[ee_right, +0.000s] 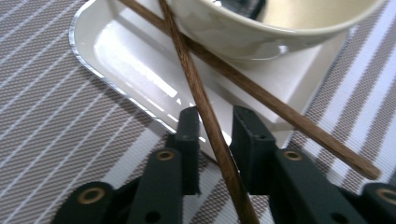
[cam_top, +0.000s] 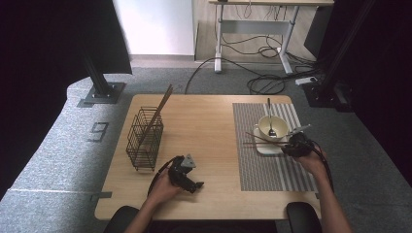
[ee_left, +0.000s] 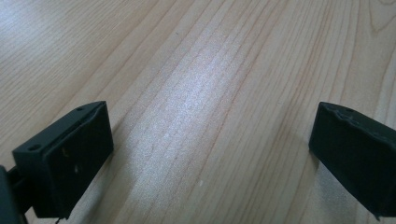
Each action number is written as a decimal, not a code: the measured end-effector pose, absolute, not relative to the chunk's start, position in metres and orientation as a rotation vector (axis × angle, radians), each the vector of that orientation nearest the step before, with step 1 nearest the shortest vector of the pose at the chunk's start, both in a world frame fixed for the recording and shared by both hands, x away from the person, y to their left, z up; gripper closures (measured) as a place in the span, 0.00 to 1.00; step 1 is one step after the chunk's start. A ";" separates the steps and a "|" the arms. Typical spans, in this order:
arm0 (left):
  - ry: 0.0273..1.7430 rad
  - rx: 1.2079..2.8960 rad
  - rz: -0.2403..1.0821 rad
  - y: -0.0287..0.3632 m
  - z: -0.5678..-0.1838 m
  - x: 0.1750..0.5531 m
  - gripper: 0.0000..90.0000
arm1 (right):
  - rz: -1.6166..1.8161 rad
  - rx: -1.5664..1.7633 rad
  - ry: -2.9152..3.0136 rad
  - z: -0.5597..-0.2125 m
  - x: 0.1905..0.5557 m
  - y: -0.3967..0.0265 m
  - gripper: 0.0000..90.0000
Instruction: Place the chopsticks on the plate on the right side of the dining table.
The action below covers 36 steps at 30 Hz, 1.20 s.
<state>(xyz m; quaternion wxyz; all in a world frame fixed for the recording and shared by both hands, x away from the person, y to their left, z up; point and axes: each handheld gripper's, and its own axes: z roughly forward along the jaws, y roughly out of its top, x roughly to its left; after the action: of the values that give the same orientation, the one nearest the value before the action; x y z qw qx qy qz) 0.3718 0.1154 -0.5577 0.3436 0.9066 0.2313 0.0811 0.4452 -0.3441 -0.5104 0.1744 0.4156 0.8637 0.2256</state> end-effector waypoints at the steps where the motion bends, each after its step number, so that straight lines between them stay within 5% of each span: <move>1: 0.601 2.356 0.211 0.115 -0.558 0.372 0.00 | 0.636 1.191 2.436 -0.511 0.446 -0.345 0.76; 16: 0.602 2.356 0.211 0.115 -0.558 0.372 0.00 | 0.589 1.218 2.355 -0.514 0.448 -0.349 0.54; 36: 0.603 2.356 0.212 0.115 -0.558 0.372 0.00 | 0.528 1.297 2.272 -0.515 0.453 -0.363 0.50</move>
<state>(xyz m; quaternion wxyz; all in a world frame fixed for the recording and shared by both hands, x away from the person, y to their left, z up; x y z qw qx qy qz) 0.3715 0.1152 -0.5576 0.3431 0.9065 0.2320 0.0814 0.4534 -0.3629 -0.5146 0.2341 0.4723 0.8277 0.1925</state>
